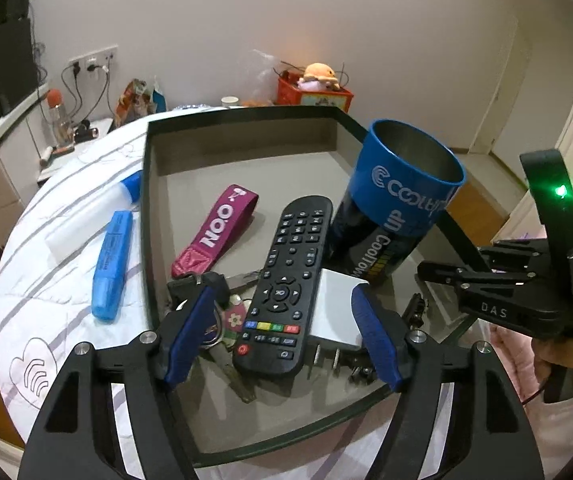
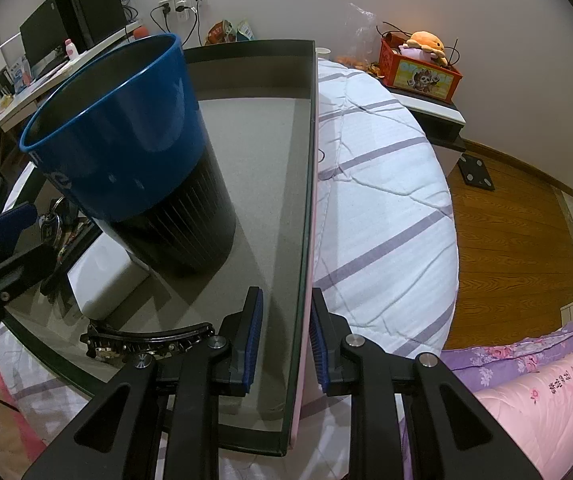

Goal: Organize rigid objects
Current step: 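Carry the black remote into the box and open the left tool, then move the left tool back over the blue highlighter on the bed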

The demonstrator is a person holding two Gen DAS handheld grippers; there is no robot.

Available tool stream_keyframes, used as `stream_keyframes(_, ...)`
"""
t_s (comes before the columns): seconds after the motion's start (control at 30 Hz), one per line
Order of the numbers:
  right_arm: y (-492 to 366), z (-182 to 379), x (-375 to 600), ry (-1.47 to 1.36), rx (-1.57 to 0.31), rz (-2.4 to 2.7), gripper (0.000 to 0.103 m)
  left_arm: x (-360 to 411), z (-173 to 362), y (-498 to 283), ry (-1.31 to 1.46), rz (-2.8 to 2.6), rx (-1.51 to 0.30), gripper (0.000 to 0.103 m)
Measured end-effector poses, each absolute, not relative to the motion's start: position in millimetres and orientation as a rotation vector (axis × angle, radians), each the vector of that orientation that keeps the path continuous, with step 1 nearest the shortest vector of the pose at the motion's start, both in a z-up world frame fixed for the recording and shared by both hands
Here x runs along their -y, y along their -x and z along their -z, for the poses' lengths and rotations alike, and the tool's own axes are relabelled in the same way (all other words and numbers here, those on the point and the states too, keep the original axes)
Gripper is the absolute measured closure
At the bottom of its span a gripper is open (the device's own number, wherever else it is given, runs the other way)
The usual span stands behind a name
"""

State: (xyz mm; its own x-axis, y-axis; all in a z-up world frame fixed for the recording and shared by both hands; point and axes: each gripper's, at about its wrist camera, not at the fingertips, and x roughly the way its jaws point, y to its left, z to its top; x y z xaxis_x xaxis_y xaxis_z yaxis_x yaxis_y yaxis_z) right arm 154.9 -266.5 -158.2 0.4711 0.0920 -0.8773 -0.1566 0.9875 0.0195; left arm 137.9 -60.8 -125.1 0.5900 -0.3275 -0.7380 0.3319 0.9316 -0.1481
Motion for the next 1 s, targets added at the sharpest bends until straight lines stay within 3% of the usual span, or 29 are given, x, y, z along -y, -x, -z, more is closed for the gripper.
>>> stream_keyframes(0.23,-154.4,158.2,266.6,0.065,-1.072,-0.152,0.079,38.4,116.0,-126.4,0.053,0.382,-0.828,0.024)
stream_keyframes(0.37,-153.5,158.6,267.0,0.066,-1.074,-0.151,0.079,16.1,100.7,-111.3,0.087,0.349,-0.764,0.010)
stream_keyframes(0.7,-153.3,158.0,266.5,0.068,-1.074,-0.146,0.079,-86.9,79.5,-78.2,0.287,0.236,-0.648,0.004)
stream_keyframes(1.0,-151.5,156.7,266.3,0.073,-1.076,-0.138,0.079,-111.5,102.4,-79.6,0.243,0.106,-0.693,0.003)
